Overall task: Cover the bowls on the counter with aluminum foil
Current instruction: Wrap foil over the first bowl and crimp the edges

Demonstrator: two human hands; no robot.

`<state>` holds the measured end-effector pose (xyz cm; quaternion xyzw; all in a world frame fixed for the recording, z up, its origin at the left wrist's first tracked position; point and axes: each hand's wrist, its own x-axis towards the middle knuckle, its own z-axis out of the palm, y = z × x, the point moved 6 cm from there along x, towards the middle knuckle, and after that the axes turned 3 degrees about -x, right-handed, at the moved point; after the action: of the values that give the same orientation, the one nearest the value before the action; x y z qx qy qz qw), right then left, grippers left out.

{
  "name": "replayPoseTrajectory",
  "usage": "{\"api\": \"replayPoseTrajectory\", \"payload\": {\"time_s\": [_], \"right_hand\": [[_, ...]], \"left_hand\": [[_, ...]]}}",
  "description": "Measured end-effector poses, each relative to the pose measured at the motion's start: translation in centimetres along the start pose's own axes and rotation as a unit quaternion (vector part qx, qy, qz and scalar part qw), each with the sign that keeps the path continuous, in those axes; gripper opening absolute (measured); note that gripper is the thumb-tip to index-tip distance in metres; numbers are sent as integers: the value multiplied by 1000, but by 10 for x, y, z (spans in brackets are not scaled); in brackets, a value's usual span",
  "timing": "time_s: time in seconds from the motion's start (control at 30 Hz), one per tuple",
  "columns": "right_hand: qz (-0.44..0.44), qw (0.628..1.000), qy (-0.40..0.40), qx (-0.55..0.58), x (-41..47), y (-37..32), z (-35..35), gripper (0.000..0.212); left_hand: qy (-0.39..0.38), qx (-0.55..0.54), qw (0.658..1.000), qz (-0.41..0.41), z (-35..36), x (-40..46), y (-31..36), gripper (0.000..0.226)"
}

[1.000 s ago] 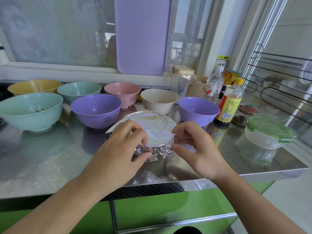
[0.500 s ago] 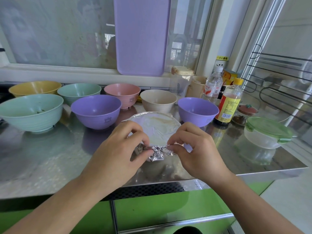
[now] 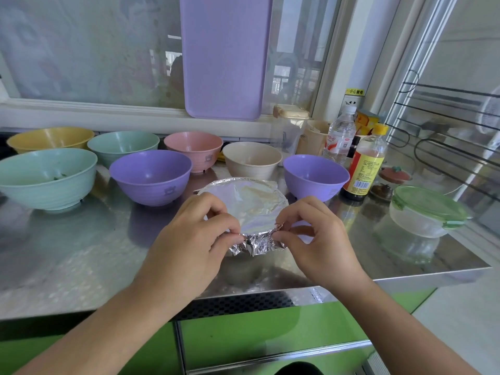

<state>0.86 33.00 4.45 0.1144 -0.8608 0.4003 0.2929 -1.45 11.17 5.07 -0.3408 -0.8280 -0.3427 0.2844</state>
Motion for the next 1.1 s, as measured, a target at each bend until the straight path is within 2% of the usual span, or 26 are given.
{"api": "replayPoseTrajectory", "payload": {"time_s": [0.1,0.17,0.23,0.37,0.57,0.8,0.9,0.97,1.03,1.1], "right_hand": [[48,998,8,44,-3,6,3,35],[42,999,11,0,-4,7,5,39],[72,997,13,-27,-6,12,6,43],[168,984,11,50,-9,26,12,43],[233,966,-5,115,-8,37,19,40],[200,979,-4,-32,-5,33,16,44],[184,979,7,-87,-7,29,10,52],[190,976,-4,-108,-9,29,7,51],[219,973,-25,-69,-11,30,9,43],[260,965,-34,28,-13,32,14,32]], "left_hand": [[-1,-11,1000,-4,0,0,-3,7],[-1,-16,1000,-9,0,1,-4,7],[-1,-23,1000,-16,0,2,-5,7],[-4,-28,999,-19,0,1,-7,7],[-7,-31,999,-26,-1,2,-7,6],[-15,-32,999,-38,-1,3,-8,9],[-16,-32,998,-43,-1,3,-9,11],[-16,-33,998,-46,-1,3,-9,11],[-15,-35,998,-46,-1,3,-8,9],[-17,-35,998,-45,-1,3,-8,8]]}}
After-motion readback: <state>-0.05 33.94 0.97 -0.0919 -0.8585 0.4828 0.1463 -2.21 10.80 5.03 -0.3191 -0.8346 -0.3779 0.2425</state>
